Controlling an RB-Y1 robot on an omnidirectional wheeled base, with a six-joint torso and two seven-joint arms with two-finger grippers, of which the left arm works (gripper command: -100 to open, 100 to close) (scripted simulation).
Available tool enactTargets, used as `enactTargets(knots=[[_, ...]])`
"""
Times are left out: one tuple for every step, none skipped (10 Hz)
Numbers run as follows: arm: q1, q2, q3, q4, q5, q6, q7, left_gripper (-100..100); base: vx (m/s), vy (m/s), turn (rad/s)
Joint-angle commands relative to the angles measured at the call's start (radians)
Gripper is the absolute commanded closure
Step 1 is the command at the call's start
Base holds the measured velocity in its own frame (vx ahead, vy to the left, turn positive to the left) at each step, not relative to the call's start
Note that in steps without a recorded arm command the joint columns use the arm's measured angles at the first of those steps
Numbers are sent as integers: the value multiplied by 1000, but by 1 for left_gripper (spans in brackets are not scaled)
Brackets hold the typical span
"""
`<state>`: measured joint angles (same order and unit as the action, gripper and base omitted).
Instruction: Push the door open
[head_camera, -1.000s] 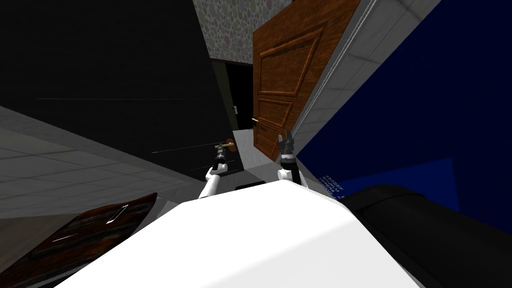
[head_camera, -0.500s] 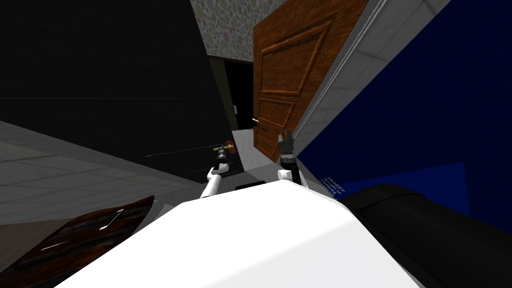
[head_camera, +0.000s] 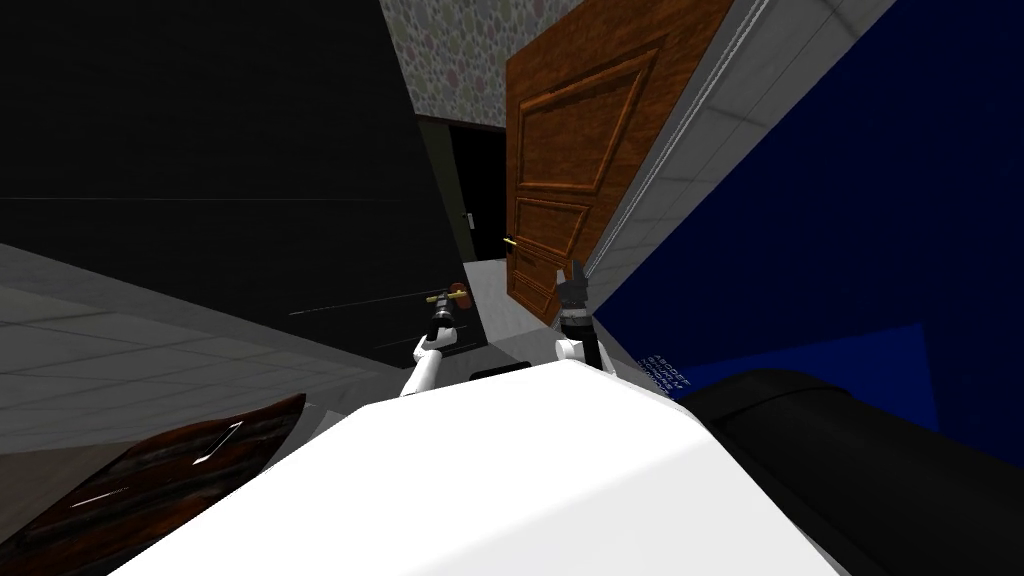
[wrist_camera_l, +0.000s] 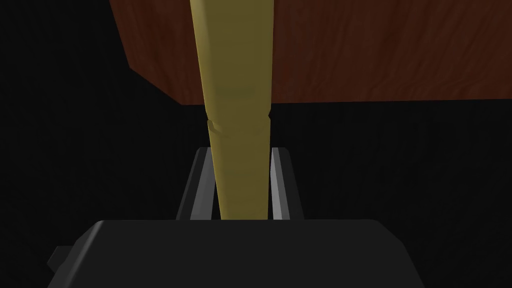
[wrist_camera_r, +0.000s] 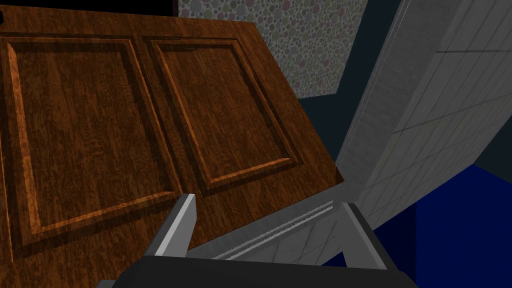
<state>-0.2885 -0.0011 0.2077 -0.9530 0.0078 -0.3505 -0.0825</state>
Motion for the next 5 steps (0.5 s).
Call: enactTargets(knots=[[-5, 20, 17, -5, 3, -2, -6, 100, 164, -55, 45], [-5, 27, 24, -6, 4, -2, -8, 100, 167, -70, 51], [-6, 38, 36, -7, 6, -2, -13, 100, 203, -61, 60], [-6, 38, 36, -7, 6, -2, -13, 100, 150, -40, 34], [-6, 51, 55, -8, 9, -2, -20, 100, 162, -39, 54]])
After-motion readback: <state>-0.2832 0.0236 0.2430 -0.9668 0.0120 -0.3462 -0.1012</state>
